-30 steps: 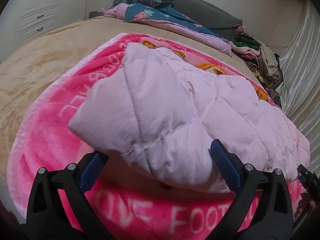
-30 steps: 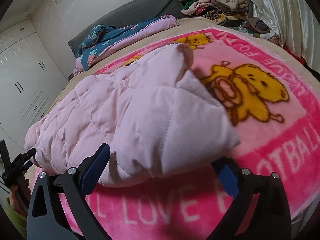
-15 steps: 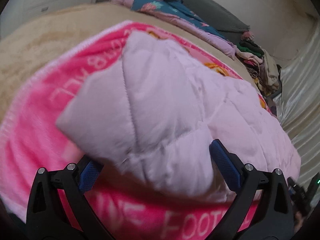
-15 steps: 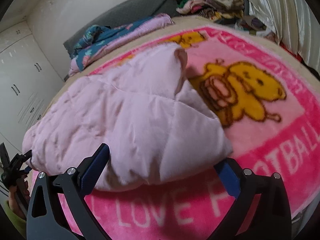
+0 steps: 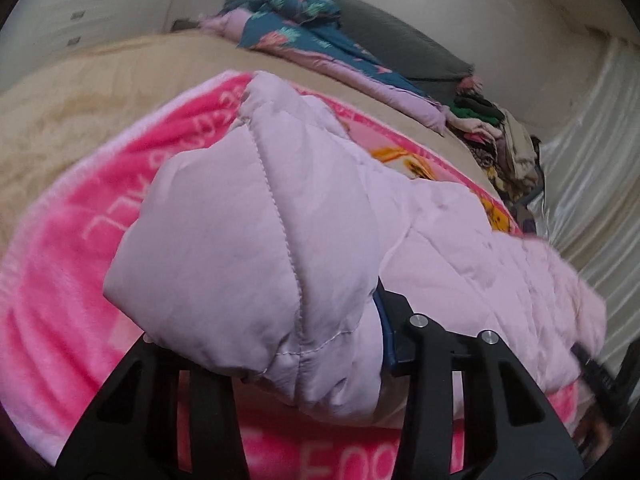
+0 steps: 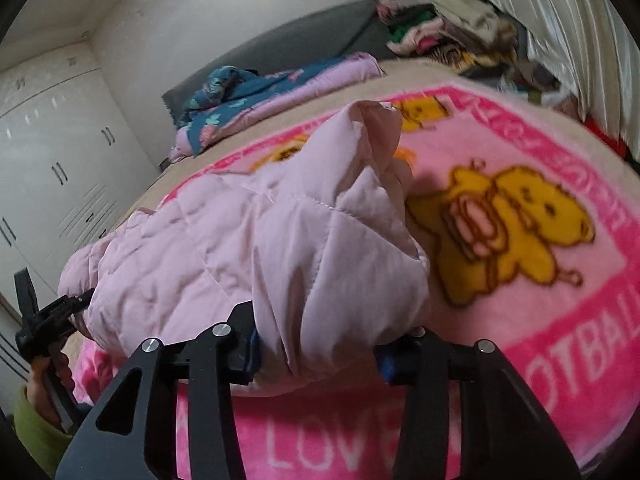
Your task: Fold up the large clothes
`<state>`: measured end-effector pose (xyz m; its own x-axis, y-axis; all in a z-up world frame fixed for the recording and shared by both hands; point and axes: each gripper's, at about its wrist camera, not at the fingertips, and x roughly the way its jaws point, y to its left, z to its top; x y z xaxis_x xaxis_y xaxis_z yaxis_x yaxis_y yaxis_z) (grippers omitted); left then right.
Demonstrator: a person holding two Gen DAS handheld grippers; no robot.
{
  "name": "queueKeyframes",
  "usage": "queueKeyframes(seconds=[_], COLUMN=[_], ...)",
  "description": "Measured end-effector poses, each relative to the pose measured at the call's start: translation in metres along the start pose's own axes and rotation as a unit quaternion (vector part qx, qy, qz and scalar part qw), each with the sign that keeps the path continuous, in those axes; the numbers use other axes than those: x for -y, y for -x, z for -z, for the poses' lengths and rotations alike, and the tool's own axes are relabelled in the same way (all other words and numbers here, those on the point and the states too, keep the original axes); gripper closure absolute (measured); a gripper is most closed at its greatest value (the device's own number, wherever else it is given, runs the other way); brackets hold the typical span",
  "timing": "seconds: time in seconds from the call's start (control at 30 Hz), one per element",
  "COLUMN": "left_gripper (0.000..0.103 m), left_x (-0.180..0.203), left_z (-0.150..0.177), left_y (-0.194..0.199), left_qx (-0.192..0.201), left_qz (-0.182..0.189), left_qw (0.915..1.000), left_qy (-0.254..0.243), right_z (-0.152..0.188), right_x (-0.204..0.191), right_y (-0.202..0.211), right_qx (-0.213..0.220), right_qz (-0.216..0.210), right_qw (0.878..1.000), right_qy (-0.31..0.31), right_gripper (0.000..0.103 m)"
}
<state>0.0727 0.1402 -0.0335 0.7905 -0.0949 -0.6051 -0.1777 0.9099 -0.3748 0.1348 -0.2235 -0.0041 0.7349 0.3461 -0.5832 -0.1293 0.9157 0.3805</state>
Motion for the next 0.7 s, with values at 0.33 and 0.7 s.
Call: queueKeyframes(seconds=[0.33, 0.7], left_gripper=[0.032, 0.009], left_x=[-0.009, 0.009], left_z=[0.008, 0.008], left_y=[0.001, 0.064], left_qx=[-0.032, 0.008], left_qz=[-0.016, -0.043], left_qw=[0.9993, 0.9976], left_qy=[-0.012, -0.053], right_z=[0.017, 0.014], right_x=[0.013, -0.004], right_y=[-0.001, 0.056], right_qx=[-0.038, 0.022], right_qz=[0.038, 0.081], right_qw=[0.998, 0.995], right_qy=[-0.011, 0.049], right_gripper=[0.016, 0.004])
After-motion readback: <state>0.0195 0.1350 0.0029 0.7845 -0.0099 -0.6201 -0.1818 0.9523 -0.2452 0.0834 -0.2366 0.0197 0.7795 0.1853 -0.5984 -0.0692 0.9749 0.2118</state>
